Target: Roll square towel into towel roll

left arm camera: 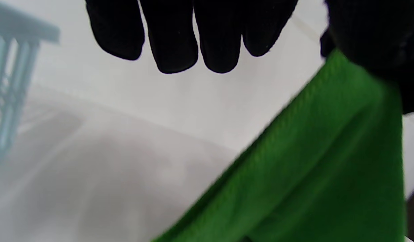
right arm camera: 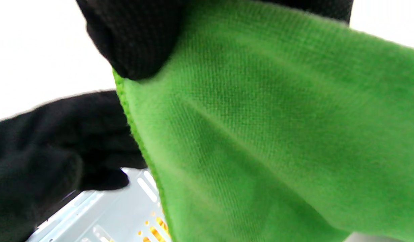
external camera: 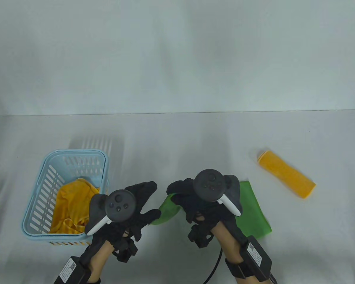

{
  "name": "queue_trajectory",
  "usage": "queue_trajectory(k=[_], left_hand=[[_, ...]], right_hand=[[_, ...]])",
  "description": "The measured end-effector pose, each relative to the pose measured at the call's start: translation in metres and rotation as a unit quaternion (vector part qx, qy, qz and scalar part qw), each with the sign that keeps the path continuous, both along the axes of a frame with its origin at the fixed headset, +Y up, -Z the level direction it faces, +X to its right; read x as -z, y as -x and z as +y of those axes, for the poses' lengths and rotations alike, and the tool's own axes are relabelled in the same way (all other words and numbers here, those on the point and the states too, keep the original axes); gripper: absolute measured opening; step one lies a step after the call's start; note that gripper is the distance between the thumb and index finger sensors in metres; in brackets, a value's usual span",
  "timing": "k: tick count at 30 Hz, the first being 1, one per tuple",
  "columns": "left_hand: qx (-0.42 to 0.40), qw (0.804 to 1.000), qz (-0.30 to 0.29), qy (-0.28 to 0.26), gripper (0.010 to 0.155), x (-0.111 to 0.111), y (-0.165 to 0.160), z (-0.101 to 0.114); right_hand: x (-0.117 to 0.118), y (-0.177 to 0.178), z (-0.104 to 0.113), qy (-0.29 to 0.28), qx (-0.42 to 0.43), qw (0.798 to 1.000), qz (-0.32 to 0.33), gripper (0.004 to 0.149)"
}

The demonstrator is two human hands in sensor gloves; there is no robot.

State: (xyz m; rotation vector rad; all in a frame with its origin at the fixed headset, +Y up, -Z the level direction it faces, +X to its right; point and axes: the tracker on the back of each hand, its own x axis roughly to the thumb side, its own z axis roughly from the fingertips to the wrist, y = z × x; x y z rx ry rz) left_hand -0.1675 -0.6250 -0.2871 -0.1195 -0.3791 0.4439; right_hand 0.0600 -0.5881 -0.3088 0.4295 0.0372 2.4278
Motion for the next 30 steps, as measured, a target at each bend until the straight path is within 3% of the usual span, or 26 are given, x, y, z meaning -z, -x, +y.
queue_trajectory(k=[6,14,19,24,30], left_hand=[[0.051,0.997,-0.022,0.053,0.082,0.005,-0.019,-0.025],[0.099,0.992,0.011,0.083,0.062,0.019,-0.032,-0.051],[0.067,0.992,0.023,0.101,0.044,0.020,-0.026,-0.052],[0.040,0.994,0.027,0.099,0.041,0.017,-0.022,-0.046],[0.024,0.996,0.062,0.059,0.041,0.015,-0.014,-0.035]], right_hand=[[-0.002,-0.010,0.009,-0.007,0.017,1.000,0.001,0.039],[0.006,-0.027,0.009,-0.001,0.041,0.999,-0.020,0.039],[0.010,-0.034,0.004,0.006,0.056,0.998,-0.038,0.040],[0.015,-0.044,-0.002,0.022,0.087,0.995,-0.048,0.041],[0.022,-0.058,-0.007,0.055,0.146,0.986,-0.051,0.040]])
